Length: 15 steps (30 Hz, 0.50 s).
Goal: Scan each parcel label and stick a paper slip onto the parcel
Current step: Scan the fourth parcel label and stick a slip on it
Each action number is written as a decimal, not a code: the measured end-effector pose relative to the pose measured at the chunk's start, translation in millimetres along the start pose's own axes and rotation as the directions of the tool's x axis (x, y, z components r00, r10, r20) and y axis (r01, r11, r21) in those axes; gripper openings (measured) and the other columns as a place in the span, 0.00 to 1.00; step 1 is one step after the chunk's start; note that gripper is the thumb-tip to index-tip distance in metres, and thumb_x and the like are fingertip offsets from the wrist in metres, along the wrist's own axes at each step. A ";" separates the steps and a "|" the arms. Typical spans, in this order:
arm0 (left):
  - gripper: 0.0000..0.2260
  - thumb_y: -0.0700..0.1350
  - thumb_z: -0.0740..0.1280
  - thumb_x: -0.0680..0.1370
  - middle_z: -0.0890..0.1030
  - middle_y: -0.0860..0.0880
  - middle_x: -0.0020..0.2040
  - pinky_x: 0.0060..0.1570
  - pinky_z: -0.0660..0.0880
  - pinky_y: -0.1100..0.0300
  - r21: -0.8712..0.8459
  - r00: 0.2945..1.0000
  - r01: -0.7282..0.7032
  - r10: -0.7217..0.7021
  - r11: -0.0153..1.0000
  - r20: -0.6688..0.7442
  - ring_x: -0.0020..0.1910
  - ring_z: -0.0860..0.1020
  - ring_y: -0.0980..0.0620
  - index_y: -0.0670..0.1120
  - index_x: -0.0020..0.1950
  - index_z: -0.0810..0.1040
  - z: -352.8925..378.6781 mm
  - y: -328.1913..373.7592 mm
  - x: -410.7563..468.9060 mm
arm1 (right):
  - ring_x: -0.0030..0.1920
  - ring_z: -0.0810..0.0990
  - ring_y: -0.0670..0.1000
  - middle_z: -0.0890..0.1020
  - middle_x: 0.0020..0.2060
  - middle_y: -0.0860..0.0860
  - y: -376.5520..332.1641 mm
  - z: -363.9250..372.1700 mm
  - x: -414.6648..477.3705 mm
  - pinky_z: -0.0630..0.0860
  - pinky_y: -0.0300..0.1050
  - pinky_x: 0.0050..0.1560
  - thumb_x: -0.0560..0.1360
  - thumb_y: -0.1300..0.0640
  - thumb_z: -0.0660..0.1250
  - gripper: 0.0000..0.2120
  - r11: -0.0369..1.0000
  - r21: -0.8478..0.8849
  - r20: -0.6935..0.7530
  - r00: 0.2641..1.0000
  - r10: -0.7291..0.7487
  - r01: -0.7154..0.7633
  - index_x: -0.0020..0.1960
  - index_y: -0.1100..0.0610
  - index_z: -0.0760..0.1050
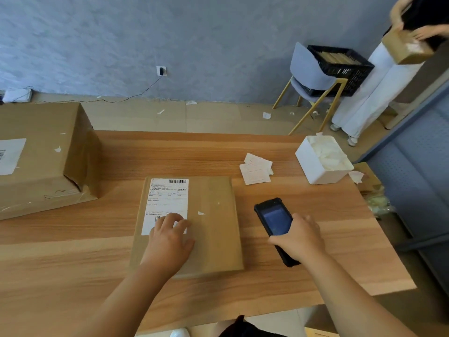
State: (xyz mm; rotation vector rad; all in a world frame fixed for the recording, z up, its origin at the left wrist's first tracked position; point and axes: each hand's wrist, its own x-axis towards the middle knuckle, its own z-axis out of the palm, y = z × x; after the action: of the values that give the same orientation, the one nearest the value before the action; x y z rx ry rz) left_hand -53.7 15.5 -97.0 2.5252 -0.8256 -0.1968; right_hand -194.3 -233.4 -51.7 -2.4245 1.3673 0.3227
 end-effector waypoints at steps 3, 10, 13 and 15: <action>0.20 0.46 0.72 0.71 0.73 0.46 0.62 0.62 0.66 0.49 -0.013 0.996 -0.067 0.068 0.998 0.051 0.62 0.69 0.42 0.43 0.62 0.77 11.0 20.4 17.6 | 0.58 0.70 0.56 0.71 0.57 0.53 23.3 12.3 25.1 0.73 0.50 0.51 0.61 0.37 0.74 0.33 0.996 -0.041 0.047 0.995 0.084 -0.082 0.58 0.54 0.70; 0.22 0.48 0.73 0.70 0.74 0.46 0.62 0.56 0.70 0.44 0.068 0.995 -0.053 0.047 0.996 0.091 0.59 0.71 0.39 0.46 0.62 0.77 27.5 51.9 46.6 | 0.58 0.71 0.56 0.69 0.59 0.54 53.3 35.6 69.8 0.74 0.48 0.49 0.61 0.37 0.75 0.36 0.988 0.025 0.122 0.982 0.147 -0.151 0.61 0.57 0.69; 0.21 0.49 0.75 0.68 0.74 0.46 0.60 0.55 0.69 0.41 0.080 0.998 -0.011 0.006 0.997 0.066 0.58 0.69 0.37 0.49 0.59 0.79 32.9 62.2 53.9 | 0.59 0.70 0.55 0.68 0.59 0.54 58.8 42.8 82.9 0.73 0.46 0.49 0.59 0.35 0.76 0.44 0.990 0.017 0.119 0.983 0.138 -0.141 0.64 0.59 0.66; 0.19 0.50 0.75 0.68 0.73 0.47 0.61 0.56 0.68 0.41 0.080 0.998 0.014 -0.019 0.997 0.064 0.59 0.68 0.39 0.50 0.58 0.79 36.4 65.6 59.3 | 0.59 0.69 0.55 0.68 0.61 0.55 60.9 46.8 90.5 0.73 0.46 0.50 0.58 0.34 0.76 0.48 0.992 -0.015 0.131 0.984 0.123 -0.122 0.67 0.60 0.63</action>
State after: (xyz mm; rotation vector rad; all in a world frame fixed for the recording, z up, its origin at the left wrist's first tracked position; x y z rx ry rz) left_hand -49.9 -80.1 -96.9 2.6128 -0.8530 -0.2576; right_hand -201.8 -314.8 -137.7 -2.2843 1.4613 0.5105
